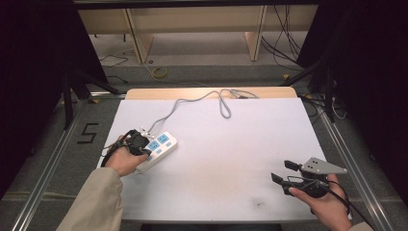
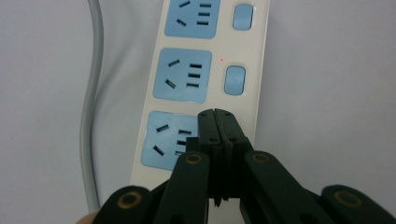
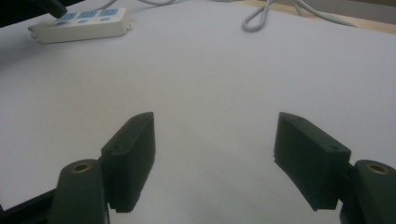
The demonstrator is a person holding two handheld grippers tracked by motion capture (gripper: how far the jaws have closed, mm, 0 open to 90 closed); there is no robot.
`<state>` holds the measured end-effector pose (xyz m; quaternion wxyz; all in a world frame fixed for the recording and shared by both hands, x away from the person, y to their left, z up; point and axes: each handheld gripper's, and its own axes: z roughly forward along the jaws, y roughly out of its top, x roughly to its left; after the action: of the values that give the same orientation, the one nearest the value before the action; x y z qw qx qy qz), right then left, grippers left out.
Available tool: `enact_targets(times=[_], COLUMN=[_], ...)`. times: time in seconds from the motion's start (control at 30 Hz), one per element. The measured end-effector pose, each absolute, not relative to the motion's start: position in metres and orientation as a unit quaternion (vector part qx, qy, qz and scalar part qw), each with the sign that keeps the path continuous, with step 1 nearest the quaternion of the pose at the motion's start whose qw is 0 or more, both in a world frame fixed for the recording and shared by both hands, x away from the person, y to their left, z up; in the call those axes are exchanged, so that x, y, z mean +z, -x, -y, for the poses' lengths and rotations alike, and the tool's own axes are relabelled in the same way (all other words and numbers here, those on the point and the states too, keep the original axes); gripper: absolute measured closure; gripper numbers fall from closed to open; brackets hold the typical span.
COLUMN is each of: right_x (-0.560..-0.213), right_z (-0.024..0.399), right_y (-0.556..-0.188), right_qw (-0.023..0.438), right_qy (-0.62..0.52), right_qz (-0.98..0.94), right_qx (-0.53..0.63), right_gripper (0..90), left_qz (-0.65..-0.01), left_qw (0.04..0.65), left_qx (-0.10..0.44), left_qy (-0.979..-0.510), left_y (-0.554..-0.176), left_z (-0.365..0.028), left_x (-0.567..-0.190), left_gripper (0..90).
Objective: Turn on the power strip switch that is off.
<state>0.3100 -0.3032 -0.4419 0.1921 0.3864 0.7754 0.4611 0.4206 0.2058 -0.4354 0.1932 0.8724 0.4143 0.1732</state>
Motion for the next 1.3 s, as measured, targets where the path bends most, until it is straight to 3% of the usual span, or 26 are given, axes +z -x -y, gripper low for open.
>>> enact_targets(times=[0.4, 1.3], right_x=[-0.442, -0.442], right_z=[0.303, 0.303], right_y=[-0.310, -0.311], right_qw=[0.192, 0.190], right_qy=[-0.386, -0.390], right_qz=[-0.775, -0.772], right_qx=[0.462, 0.465], right_gripper=[29.9, 29.8], left_qz=[-0.408, -0.372], left_qw=[0.244, 0.365], left_qx=[0.205, 0.214], left_qy=[-0.855, -0.826], left_y=[-0.418, -0.410], left_z=[-0.204, -0.188], left_x=[-0.427, -0.415], left_gripper=[79.4, 32.0])
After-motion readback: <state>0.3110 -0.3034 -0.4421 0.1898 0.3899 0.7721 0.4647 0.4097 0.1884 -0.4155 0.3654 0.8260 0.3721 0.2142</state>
